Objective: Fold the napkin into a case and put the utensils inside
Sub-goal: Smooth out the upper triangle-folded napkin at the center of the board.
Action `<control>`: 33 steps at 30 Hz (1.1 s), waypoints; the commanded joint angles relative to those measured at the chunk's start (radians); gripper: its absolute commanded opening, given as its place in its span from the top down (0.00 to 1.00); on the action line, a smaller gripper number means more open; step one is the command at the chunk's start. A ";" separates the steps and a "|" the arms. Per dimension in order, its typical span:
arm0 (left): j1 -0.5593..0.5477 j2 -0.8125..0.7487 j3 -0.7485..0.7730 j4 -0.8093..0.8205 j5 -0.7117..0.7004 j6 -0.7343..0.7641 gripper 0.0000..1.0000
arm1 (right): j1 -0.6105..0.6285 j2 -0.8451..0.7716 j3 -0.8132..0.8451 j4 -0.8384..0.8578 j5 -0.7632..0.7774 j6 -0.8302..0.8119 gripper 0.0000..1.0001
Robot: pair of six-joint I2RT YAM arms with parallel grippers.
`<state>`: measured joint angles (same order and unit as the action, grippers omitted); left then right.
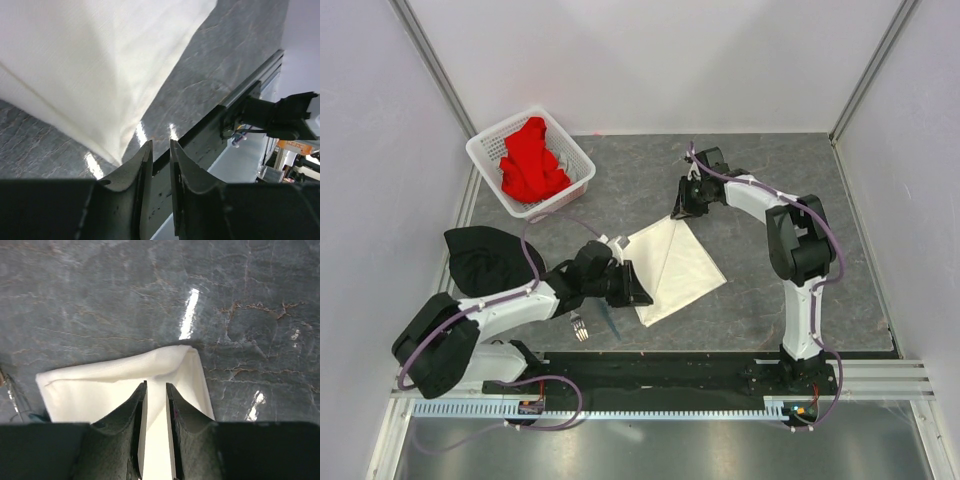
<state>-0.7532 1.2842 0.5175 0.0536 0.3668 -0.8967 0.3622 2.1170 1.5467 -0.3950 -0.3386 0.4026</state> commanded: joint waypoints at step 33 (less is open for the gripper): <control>0.390 0.274 0.289 -0.115 -0.124 0.220 0.62 | 0.026 -0.101 0.024 -0.068 -0.004 0.010 0.66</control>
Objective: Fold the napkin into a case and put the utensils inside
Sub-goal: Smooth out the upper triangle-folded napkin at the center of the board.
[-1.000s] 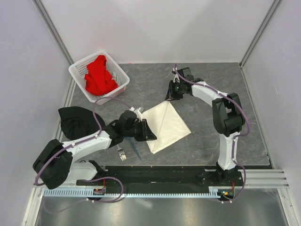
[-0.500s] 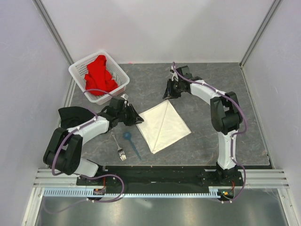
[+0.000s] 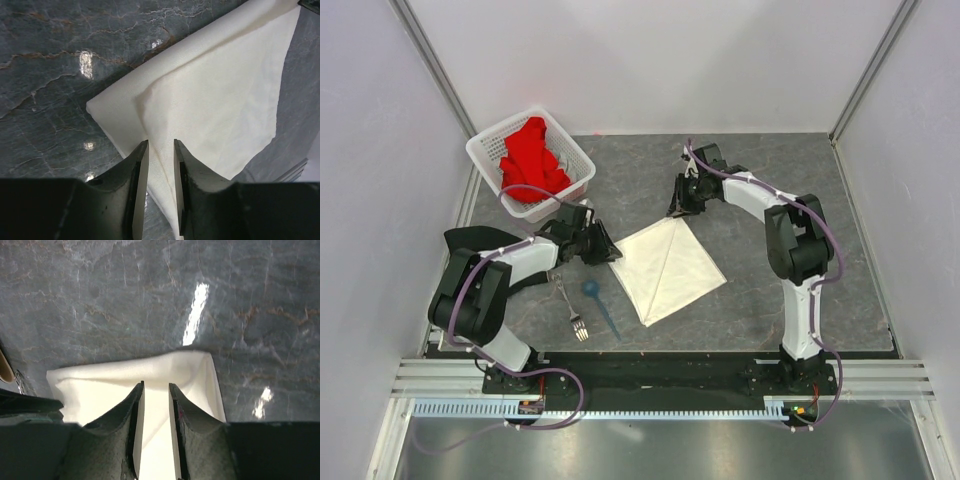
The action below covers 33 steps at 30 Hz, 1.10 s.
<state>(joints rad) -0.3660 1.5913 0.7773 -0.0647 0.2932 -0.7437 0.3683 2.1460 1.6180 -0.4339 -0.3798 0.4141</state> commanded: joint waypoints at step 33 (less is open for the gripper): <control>0.001 0.046 0.116 -0.064 -0.097 0.055 0.91 | 0.279 -0.419 -0.494 0.138 -0.096 0.040 0.72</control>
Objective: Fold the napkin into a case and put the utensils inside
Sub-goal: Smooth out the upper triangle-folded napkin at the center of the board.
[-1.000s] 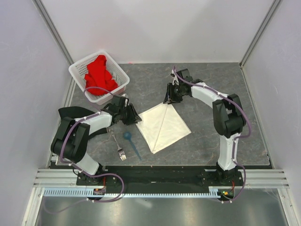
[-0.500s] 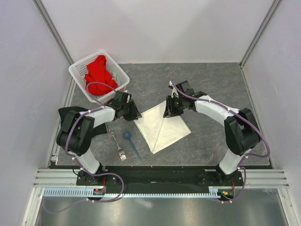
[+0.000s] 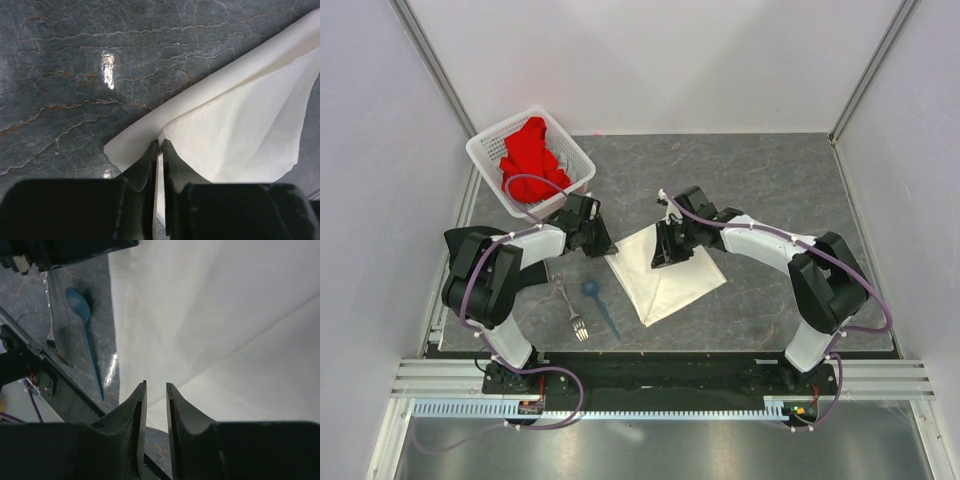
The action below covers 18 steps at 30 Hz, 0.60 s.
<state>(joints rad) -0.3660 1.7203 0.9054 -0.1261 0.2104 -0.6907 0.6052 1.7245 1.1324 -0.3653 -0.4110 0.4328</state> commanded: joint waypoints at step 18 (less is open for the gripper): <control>0.001 -0.142 -0.082 -0.012 -0.039 -0.017 0.92 | 0.153 0.073 -0.097 0.230 -0.170 0.132 0.75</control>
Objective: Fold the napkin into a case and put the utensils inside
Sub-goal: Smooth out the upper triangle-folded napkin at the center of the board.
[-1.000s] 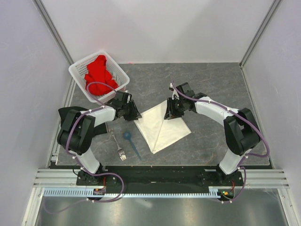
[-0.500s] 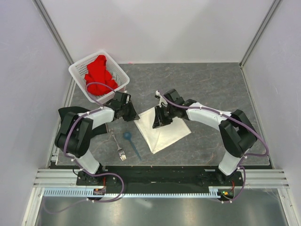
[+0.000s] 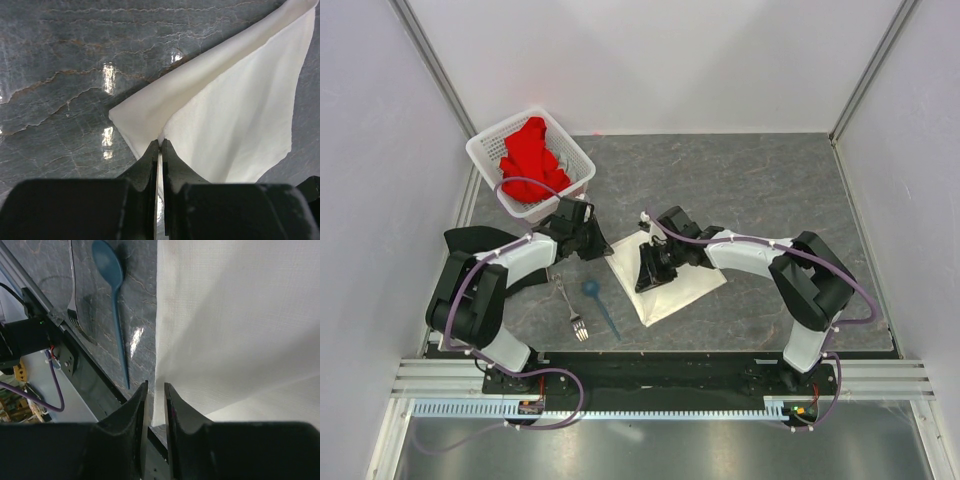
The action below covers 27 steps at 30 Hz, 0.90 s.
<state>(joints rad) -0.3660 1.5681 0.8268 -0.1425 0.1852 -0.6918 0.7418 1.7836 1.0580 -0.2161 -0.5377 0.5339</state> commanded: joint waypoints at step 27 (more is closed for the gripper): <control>-0.001 0.047 -0.011 0.029 -0.015 -0.005 0.93 | 0.045 -0.130 -0.171 0.099 -0.022 0.067 0.76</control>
<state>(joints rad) -0.3660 1.6104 0.8169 -0.1402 0.1844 -0.6918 0.7700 1.6669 0.8948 -0.1337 -0.5632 0.5838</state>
